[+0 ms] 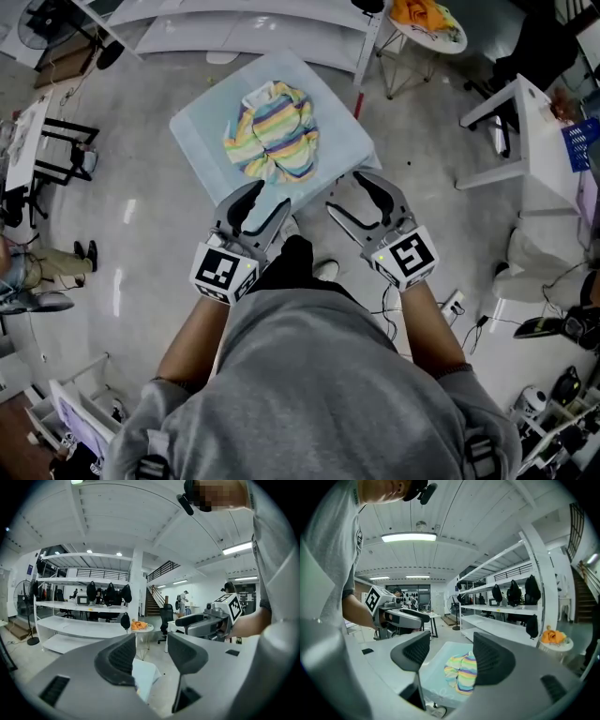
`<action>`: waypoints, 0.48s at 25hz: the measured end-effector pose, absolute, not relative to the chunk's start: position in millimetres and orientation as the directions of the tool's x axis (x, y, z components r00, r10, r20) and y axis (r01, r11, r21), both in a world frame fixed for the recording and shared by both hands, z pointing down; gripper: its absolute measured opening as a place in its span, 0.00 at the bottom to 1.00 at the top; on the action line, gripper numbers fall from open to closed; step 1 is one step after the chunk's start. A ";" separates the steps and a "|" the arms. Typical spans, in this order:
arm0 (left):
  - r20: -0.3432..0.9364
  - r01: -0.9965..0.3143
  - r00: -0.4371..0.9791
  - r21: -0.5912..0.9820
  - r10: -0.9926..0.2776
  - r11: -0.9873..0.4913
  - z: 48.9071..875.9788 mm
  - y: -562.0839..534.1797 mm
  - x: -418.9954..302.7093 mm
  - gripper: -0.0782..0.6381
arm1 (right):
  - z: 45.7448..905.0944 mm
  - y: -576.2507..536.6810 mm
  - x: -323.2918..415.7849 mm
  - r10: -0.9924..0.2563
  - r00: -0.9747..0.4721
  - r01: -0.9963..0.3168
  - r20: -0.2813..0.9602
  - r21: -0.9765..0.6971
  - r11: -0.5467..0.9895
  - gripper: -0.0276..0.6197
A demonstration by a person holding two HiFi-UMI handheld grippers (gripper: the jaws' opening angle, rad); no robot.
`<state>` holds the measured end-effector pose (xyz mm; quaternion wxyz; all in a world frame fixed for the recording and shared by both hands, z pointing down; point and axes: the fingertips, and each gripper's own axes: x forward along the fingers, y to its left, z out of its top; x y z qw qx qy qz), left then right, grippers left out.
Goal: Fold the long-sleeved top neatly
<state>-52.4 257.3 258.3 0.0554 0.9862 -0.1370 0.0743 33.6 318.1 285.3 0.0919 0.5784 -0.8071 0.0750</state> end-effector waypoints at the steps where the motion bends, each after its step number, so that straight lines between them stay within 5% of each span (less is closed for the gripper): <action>1: 0.162 -0.279 0.951 0.091 -0.263 -0.956 261.0 252.1 -50.6 0.44 | 285.9 311.9 35.0 -0.920 -0.314 -0.947 0.234 -0.013 0.320 0.51; 12: 0.136 -0.301 0.949 0.120 -0.284 -0.946 270.3 151.6 -24.6 0.42 | 290.1 215.0 62.0 -0.894 -0.326 -0.934 0.309 0.044 0.356 0.49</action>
